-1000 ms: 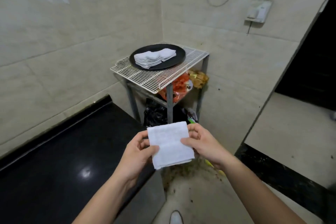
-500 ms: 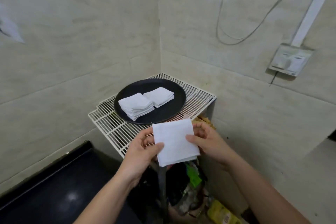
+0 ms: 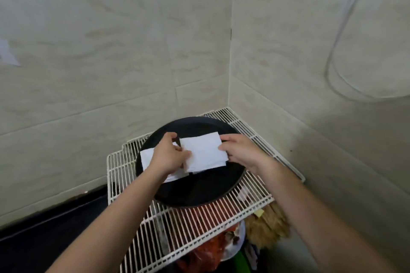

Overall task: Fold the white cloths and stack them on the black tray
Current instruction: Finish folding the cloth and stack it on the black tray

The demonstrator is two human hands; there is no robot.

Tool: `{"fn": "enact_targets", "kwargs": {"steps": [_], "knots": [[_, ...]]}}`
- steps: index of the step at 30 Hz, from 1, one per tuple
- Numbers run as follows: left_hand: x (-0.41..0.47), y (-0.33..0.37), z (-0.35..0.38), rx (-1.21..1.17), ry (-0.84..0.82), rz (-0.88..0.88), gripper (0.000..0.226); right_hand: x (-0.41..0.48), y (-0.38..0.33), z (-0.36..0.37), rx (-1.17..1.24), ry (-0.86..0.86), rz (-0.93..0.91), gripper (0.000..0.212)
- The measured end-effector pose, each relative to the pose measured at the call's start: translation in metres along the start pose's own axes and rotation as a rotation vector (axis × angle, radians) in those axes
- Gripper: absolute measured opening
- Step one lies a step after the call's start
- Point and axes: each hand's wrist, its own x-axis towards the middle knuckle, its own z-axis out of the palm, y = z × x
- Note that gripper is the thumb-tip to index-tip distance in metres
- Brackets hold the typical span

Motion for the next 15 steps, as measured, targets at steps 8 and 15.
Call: {"fn": "enact_targets", "kwargs": {"steps": [8, 15], "knots": [[0.047, 0.002, 0.026, 0.297, 0.072, -0.091, 0.069, 0.075, 0.009, -0.014, -0.210, 0.007, -0.009, 0.041], [0.046, 0.001, 0.041, 0.602, 0.044, -0.079, 0.053, 0.087, 0.030, -0.016, -0.309, -0.020, -0.009, 0.039]]}}
